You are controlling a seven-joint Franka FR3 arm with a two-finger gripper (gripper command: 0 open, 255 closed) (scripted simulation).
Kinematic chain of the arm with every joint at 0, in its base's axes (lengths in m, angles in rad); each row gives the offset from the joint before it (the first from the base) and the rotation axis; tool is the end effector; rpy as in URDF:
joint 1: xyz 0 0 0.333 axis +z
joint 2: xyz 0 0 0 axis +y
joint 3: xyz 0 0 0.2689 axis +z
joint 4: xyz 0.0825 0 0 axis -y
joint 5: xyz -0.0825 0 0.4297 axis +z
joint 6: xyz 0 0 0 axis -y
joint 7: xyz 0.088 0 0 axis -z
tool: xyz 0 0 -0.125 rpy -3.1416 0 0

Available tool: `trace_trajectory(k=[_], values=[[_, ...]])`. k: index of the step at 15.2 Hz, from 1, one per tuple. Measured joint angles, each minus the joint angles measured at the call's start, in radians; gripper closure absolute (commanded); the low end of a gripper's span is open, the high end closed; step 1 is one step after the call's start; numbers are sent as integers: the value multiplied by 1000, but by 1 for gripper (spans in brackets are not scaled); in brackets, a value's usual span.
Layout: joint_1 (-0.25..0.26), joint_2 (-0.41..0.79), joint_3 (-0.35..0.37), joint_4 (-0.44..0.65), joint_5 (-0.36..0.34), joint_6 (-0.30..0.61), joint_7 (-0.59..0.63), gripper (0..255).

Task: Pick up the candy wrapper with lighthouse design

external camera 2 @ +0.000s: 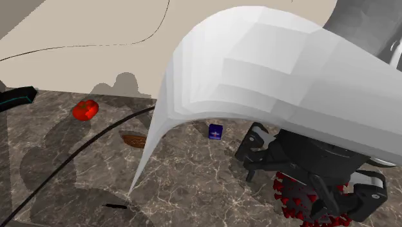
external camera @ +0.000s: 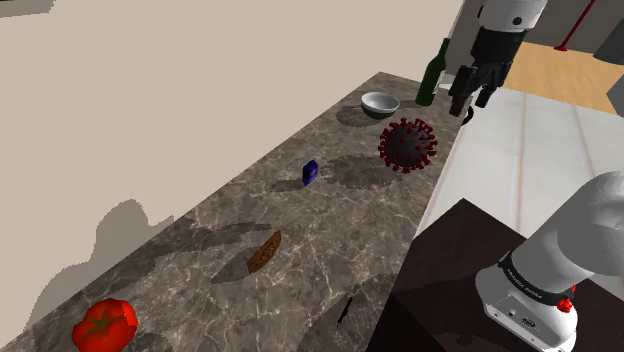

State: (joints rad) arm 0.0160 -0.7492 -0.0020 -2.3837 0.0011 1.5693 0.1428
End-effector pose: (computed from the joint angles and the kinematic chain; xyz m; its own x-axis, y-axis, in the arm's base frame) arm 0.3910 0.0056 0.5106 0.9897 -0.1279 -0.0648 -0.1277 -0.9918 0.0068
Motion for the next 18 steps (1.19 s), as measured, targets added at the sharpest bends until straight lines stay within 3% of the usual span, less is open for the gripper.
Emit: trace_trajectory(k=[5, 18], values=[[15, 69, 20, -17, 21, 93, 15, 0], [75, 464, 105, 32, 83, 482, 68, 0]])
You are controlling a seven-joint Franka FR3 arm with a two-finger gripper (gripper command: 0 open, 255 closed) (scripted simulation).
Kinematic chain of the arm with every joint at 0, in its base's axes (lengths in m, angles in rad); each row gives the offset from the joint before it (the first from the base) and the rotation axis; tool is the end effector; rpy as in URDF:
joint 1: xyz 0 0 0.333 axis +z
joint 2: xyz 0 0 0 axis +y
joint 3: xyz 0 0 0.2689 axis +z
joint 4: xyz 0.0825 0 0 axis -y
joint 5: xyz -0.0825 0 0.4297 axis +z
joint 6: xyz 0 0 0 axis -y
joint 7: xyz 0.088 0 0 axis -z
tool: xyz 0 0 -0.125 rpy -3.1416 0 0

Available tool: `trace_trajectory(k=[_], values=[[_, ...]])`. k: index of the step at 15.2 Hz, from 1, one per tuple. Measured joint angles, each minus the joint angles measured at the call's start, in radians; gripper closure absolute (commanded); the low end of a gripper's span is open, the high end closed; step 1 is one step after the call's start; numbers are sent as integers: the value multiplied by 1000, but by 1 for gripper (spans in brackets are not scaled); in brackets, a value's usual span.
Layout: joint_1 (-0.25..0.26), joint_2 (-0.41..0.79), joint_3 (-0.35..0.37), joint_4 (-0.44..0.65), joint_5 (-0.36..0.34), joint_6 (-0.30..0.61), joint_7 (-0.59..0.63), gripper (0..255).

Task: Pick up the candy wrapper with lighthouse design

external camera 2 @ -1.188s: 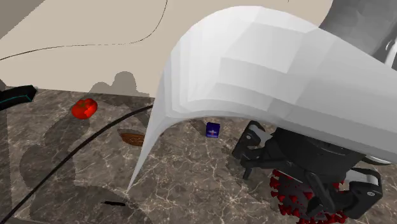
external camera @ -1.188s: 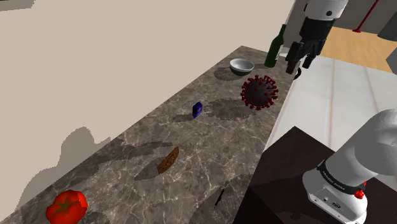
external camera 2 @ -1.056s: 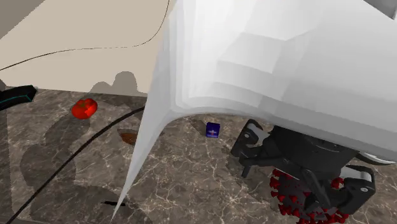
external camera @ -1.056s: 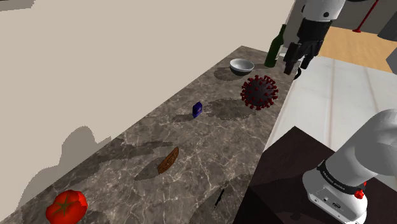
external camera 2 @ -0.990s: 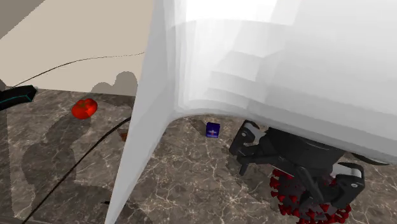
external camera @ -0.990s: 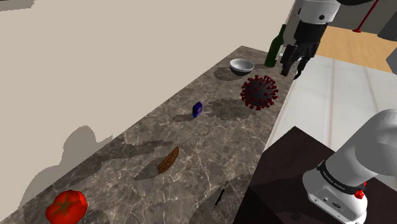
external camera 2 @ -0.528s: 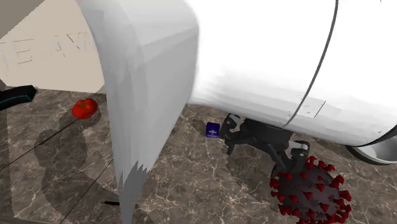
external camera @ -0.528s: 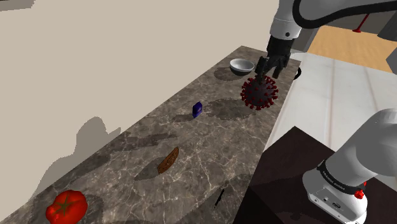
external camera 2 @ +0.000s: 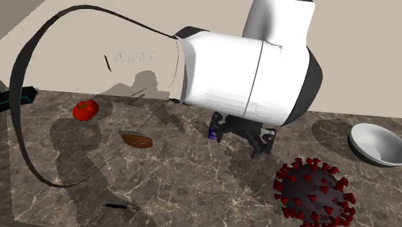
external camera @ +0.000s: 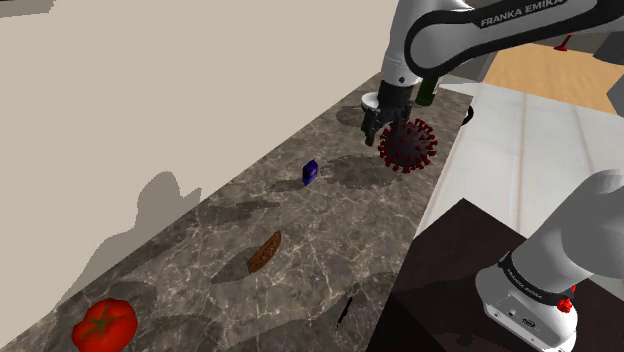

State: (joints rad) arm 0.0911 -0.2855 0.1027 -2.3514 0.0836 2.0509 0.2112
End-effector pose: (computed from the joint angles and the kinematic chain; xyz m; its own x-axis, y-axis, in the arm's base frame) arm 0.4967 0.1020 0.3557 0.9978 -0.0604 -0.0257 -0.0614 -0.9973 -0.0401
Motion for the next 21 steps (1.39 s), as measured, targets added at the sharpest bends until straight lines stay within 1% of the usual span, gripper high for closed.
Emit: trace_trajectory(k=[8, 14, 16, 18, 21], values=[[27, 295, 39, 149, -8, 174, 31, 0], [59, 510, 59, 309, -35, 250, 67, 0], [70, 594, 60, 377, -47, 272, 75, 0], [75, 625, 61, 404, -52, 279, 78, 0], [79, 653, 60, 405, -56, 306, 81, 0]])
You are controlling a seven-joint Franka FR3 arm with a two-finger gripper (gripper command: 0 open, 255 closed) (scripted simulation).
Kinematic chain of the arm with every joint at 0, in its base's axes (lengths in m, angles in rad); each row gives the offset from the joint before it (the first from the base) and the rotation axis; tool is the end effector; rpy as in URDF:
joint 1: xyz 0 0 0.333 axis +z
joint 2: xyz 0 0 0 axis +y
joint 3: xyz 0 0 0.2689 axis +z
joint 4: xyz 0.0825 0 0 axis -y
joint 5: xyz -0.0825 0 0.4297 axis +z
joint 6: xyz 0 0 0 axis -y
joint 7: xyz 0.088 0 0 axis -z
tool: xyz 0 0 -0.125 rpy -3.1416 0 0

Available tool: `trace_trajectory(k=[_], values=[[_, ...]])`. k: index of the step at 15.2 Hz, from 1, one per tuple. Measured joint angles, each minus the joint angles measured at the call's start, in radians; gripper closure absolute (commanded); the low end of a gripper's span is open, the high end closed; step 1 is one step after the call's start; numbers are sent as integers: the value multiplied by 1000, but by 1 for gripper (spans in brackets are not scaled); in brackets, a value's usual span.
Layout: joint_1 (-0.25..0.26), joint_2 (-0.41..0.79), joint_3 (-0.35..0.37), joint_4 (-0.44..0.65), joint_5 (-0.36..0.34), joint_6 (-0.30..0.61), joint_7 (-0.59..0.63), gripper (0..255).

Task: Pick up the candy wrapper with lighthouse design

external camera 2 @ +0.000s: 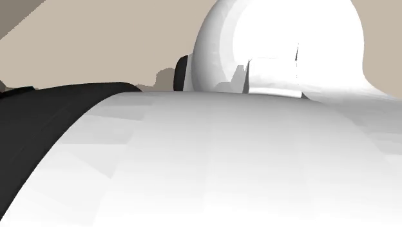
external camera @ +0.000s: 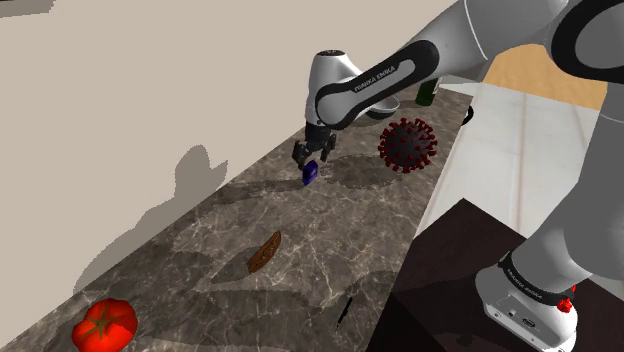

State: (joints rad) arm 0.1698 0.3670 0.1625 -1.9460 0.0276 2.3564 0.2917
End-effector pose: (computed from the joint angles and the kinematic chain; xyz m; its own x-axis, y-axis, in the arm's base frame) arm 0.6045 0.2099 0.2068 0.9997 0.0085 0.0219 0.0104 -0.9960 -0.0884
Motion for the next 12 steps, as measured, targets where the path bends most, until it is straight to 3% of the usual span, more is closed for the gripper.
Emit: trace_trajectory(k=[4, 5, 12], values=[[1, 34, -3, -10, -4, 44, -2, 0], [2, 38, -3, -10, -5, 48, -1, 255], [1, 40, -5, -10, -6, 52, -1, 255]])
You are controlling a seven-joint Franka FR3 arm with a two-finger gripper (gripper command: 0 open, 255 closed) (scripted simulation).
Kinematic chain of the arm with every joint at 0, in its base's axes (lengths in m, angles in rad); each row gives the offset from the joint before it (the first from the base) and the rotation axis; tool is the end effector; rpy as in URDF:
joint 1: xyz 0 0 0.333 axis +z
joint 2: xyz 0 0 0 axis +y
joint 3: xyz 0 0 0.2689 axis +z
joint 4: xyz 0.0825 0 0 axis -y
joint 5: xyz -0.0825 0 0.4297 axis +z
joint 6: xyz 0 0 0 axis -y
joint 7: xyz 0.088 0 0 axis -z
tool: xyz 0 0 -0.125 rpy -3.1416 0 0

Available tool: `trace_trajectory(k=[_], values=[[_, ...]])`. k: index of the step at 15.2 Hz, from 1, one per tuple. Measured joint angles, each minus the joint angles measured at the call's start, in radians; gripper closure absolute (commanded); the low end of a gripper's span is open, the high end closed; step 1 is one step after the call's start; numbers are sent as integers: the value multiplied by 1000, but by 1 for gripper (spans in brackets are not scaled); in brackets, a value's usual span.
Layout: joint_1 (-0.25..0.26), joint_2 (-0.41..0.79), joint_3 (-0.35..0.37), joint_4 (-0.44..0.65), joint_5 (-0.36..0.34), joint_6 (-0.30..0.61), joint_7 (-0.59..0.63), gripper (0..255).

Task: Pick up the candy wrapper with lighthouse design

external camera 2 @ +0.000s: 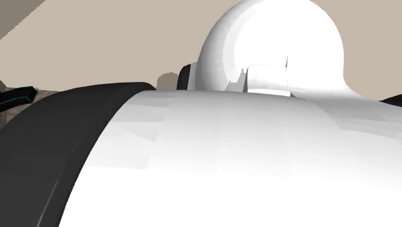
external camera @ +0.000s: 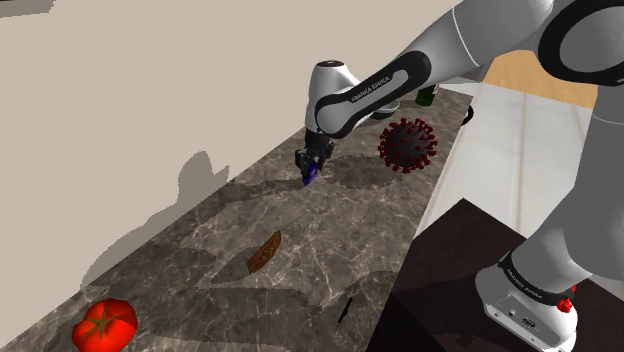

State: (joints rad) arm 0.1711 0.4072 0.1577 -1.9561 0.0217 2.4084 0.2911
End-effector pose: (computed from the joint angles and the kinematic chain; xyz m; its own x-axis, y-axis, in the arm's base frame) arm 0.6023 0.2073 0.1815 0.9997 0.0066 0.0241 0.0087 -0.9961 -0.0881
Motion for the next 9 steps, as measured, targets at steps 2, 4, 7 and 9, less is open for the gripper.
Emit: trace_trajectory(k=[2, 4, 7, 9], values=[[0, 0, 0, 0, 0, 0, 0, 255], [0, -5, 1, -1, 1, -5, 0, 255], [1, -24, 4, 9, 3, -34, 2, 255], [-1, -40, 5, 15, 6, -56, 1, 255]])
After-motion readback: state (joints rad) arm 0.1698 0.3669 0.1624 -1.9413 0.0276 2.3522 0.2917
